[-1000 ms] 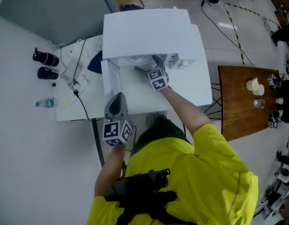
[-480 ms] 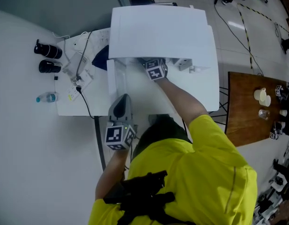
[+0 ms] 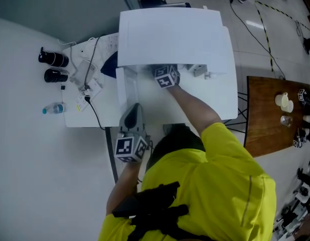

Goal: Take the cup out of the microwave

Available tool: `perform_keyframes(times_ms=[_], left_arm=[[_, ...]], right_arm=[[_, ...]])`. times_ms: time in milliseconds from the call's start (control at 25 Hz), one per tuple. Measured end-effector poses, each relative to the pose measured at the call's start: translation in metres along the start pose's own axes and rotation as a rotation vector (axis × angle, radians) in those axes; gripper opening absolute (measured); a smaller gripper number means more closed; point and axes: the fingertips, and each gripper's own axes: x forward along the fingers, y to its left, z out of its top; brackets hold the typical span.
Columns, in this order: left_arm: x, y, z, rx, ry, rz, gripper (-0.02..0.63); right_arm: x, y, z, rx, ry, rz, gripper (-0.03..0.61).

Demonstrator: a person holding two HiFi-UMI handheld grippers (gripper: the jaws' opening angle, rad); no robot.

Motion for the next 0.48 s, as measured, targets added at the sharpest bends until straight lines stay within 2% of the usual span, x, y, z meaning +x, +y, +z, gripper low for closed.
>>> perform_keyframes(times_ms=[200,320,480], left_arm=[[0.001,0.004,0.002,-0.01,-0.011,-0.012,0.003],[0.001,0.0,0.005,-0.016,-0.016,-0.026,0.003],[0.002,-0.013,0.004,0.001,-0.008,-0.07,0.003]], right_arm=[[-0.032,0.017,0.002,0.027,-0.059,0.043,0.342],[-0.072,0.034,-0.005,0.071,-0.092,0.081,0.341],[-0.136,0.042,-0.05,0.1,-0.073,0.083,0.341]])
